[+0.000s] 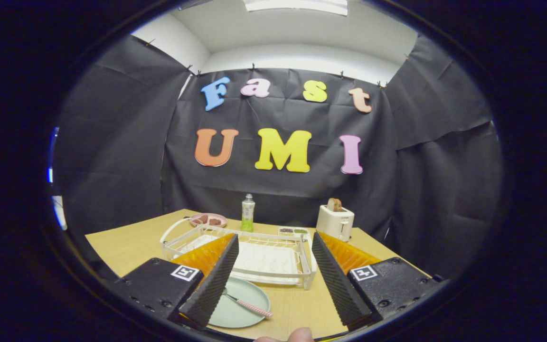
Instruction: Take the plate from the dish rack, then take the spoon from the basket and place it into the plate.
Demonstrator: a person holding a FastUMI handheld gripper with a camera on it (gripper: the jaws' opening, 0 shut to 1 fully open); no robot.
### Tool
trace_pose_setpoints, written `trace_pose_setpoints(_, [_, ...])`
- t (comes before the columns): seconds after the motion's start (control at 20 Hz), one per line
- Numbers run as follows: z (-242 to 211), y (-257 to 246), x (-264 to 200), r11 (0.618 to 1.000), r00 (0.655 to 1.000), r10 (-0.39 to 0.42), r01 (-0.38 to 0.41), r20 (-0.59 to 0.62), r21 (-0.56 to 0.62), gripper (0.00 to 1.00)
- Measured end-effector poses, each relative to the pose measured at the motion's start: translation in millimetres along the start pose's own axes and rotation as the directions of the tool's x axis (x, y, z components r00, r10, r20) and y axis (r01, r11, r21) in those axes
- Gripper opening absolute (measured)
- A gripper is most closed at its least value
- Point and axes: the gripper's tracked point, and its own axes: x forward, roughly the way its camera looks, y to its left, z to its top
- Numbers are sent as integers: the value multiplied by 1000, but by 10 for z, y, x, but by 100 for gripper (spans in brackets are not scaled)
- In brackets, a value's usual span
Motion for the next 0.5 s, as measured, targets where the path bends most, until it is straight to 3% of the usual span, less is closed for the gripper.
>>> trace_pose_setpoints(0.5, [71, 202, 39, 999, 999, -13, 14, 37, -29, 100])
